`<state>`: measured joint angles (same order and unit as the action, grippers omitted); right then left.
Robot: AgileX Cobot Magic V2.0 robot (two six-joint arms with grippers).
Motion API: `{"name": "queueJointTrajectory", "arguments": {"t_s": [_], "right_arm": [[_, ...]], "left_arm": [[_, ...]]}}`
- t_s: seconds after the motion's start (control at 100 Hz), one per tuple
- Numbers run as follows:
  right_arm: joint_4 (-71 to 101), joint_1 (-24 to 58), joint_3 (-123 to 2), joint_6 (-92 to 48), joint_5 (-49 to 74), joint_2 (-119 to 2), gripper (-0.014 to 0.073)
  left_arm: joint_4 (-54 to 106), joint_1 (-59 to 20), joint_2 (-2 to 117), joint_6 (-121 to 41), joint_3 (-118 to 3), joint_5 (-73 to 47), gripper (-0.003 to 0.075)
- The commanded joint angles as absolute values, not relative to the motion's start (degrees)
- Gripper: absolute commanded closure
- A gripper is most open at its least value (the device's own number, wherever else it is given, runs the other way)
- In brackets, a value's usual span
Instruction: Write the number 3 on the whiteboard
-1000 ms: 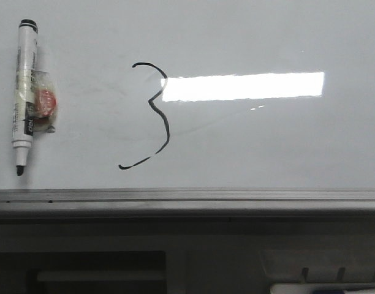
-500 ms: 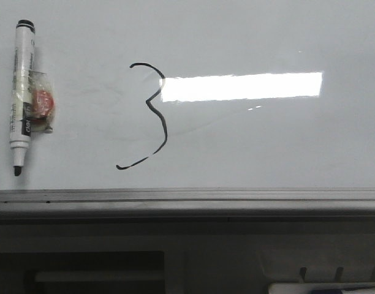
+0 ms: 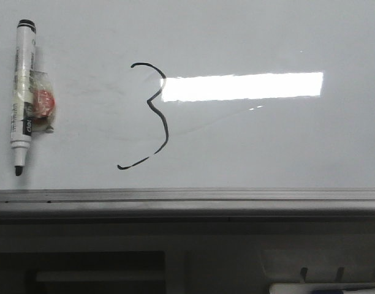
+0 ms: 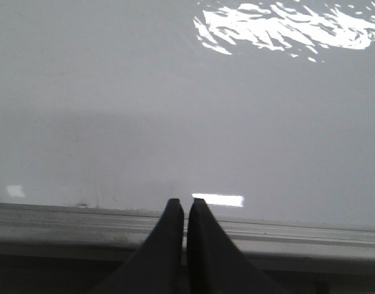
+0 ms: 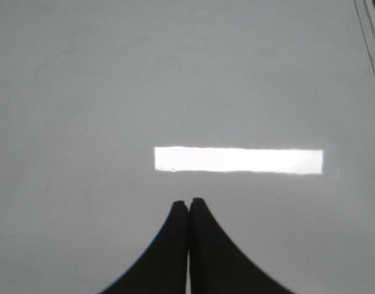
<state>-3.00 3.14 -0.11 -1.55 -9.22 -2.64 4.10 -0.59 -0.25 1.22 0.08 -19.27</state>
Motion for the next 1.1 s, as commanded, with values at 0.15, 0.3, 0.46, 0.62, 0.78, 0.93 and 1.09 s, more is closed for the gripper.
{"name": "queueJointTrajectory", "arguments": {"t_s": [0.15,0.3,0.46,0.62,0.78,0.93,1.09], "right_arm": [[-3.83,1.52,2.11,2.56,-0.85,0.06,0.0655],[-5.82,1.52,2.11,2.56,9.48,1.60,0.0655],[-5.94,1.52,2.11,2.56,18.44,1.60,0.0655],[-6.09,1.52,2.11,2.56,18.32,1.60,0.0655],[-6.09,1.52,2.11,2.56,18.32,1.60,0.0655],[-6.09,1.52,2.11,2.56,18.32,1.60,0.0655],[-6.09,1.52,2.11,2.56,18.32,1.60,0.0655]], "left_arm": [[4.84,-0.40,-1.66,1.68,0.72,-16.77,0.0741],[4.84,-0.40,-1.66,1.68,0.72,-16.77,0.0741],[4.84,-0.40,-1.66,1.68,0.72,-16.77,0.0741],[4.84,-0.40,-1.66,1.68,0.72,-16.77,0.0741],[4.84,-0.40,-1.66,1.68,0.72,-16.77,0.0741],[4.84,-0.40,-1.66,1.68,0.72,-16.77,0.0741],[4.84,-0.40,-1.66,1.68,0.72,-16.77,0.0741]]}}
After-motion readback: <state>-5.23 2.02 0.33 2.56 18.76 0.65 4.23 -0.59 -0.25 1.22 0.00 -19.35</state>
